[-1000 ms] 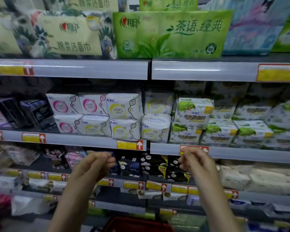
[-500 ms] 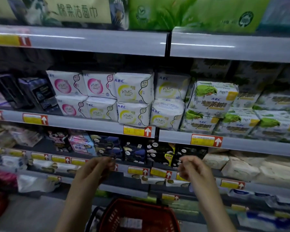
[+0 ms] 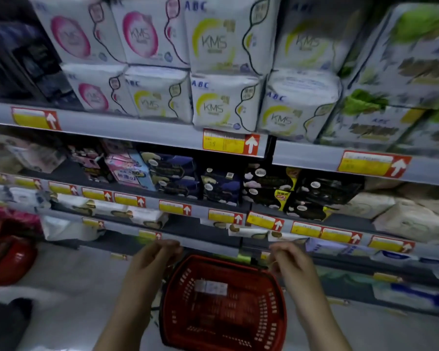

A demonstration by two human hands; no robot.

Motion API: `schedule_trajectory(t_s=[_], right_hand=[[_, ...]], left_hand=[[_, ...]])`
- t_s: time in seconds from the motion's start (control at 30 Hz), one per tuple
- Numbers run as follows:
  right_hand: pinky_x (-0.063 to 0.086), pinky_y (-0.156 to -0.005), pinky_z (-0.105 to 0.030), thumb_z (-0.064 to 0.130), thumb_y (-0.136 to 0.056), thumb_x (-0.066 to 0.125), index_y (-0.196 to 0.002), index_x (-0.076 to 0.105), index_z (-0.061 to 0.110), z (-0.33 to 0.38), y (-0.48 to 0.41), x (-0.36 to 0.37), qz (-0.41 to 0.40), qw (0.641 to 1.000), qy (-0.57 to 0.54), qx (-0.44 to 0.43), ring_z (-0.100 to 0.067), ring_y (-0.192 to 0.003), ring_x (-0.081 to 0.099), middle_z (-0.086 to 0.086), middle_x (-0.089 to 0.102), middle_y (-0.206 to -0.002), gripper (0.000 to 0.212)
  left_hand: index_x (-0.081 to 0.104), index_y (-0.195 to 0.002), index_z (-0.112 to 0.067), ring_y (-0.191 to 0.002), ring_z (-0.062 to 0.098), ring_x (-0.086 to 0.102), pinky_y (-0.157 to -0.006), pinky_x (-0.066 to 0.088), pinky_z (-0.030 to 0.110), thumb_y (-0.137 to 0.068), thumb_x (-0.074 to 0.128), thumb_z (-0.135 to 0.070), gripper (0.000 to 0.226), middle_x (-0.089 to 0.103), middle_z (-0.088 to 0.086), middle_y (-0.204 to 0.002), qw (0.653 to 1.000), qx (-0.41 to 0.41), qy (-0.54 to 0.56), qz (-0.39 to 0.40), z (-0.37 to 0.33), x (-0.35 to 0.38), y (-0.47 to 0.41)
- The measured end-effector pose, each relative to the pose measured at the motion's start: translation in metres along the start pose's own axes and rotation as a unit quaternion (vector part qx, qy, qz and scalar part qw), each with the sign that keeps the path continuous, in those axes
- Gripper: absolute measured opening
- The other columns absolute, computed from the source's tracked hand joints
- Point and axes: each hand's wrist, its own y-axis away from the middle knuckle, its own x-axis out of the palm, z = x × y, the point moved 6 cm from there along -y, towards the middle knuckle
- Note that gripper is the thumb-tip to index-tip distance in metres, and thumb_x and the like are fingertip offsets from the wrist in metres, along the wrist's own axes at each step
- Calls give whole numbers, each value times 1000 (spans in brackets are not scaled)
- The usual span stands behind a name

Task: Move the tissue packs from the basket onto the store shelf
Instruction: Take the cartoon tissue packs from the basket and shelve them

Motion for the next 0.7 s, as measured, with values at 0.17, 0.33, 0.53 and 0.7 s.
schedule_trajectory(t_s=[0.17, 0.33, 0.53, 0.7], right_hand=[[48, -75, -34, 6, -95, 47, -88, 64, 12, -48, -29, 16, -7, 1000, 17, 23, -18, -70, 59, -4, 63, -75, 19], [48, -78, -36, 8, -95, 49, -83, 61, 20, -102, -54, 29, -10, 998, 54, 25, -20, -74, 60, -2, 65, -78, 21], [49, -85, -40, 14, -93, 51, -82, 62, 27, -170, -77, 50, 7, 993, 101, 63, -23, -85, 63, -3, 67, -85, 21], [49, -86, -37, 9, -93, 51, -82, 61, 26, -204, -86, 66, 10, 991, 105, 85, -22, -89, 64, 0, 66, -86, 22]], left_hand=[[65, -84, -9, -69, 13, 69, -59, 53, 20, -93, 53, -11, 15, 72, -1, -65, 1000, -10, -10, 1, 49, 7, -36], [67, -86, -13, -89, 22, 67, -83, 49, 35, -94, 56, -13, 14, 75, 1, -76, 999, -40, -26, 2, 112, 11, -71], [71, -83, -14, -89, 28, 66, -78, 49, 38, -86, 65, -26, 14, 73, 12, -91, 995, -80, -54, 3, 176, 7, -100], [70, -92, -16, -90, 29, 67, -79, 49, 36, -92, 58, -22, 14, 73, 11, -92, 991, -125, -52, -9, 215, 1, -112]])
